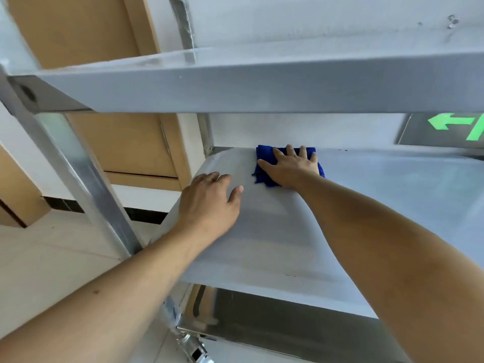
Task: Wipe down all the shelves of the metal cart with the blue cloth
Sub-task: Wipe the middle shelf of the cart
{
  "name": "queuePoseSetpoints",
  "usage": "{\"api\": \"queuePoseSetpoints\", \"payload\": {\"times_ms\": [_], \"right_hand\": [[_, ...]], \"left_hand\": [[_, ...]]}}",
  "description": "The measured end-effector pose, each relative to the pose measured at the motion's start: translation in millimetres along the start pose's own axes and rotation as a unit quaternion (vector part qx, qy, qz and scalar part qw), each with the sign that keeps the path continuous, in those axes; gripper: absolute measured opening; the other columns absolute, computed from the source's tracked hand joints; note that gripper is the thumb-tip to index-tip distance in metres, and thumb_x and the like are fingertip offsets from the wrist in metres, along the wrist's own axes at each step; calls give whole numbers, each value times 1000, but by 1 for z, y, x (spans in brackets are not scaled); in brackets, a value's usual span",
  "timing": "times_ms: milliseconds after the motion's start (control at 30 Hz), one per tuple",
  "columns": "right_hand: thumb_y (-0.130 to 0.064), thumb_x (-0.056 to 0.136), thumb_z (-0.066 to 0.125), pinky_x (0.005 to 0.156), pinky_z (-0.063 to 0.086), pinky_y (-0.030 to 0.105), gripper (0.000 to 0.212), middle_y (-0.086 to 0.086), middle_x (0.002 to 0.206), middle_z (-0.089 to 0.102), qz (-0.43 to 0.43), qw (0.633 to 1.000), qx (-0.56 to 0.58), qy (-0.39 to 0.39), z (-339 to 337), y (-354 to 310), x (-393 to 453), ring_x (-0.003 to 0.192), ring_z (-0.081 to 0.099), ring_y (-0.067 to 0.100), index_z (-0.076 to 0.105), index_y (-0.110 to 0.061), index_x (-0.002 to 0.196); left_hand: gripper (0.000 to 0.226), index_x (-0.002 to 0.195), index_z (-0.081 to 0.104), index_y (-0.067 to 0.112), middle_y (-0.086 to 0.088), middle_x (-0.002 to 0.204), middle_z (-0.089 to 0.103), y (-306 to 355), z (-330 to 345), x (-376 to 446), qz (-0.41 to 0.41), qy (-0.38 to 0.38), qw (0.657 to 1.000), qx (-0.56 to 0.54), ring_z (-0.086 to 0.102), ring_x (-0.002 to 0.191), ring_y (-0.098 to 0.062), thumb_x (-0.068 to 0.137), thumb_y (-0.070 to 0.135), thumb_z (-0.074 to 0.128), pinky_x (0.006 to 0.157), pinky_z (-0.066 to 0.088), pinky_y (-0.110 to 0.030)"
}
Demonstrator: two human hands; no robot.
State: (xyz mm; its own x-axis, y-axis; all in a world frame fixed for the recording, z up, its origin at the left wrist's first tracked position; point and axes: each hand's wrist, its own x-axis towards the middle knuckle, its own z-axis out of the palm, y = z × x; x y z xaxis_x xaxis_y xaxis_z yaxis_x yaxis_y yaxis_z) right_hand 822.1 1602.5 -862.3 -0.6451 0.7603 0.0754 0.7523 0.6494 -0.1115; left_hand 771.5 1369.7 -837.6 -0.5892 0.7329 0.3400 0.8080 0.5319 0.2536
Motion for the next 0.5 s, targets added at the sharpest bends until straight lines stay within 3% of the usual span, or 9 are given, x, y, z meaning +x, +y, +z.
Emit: {"api": "queuePoseSetpoints", "payload": {"times_ms": [233,500], "right_hand": [[-82,86,16,119,9,60,86,3,165,25,-100,995,23,-14,14,-107,27,151,13,39,27,-35,156],[-81,84,21,115,16,59,81,-3,161,34,-154,987,33,-34,11,-133,5,147,23,35,28,-41,154]], "left_hand": [[47,133,54,16,-7,140,54,-37,-6,-19,-46,25,998,-38,41,133,-26,97,43,43,109,36,-42],[43,131,57,17,-5,136,57,-38,-12,-52,-6,92,994,-62,47,128,-24,95,38,47,107,36,-34]]}}
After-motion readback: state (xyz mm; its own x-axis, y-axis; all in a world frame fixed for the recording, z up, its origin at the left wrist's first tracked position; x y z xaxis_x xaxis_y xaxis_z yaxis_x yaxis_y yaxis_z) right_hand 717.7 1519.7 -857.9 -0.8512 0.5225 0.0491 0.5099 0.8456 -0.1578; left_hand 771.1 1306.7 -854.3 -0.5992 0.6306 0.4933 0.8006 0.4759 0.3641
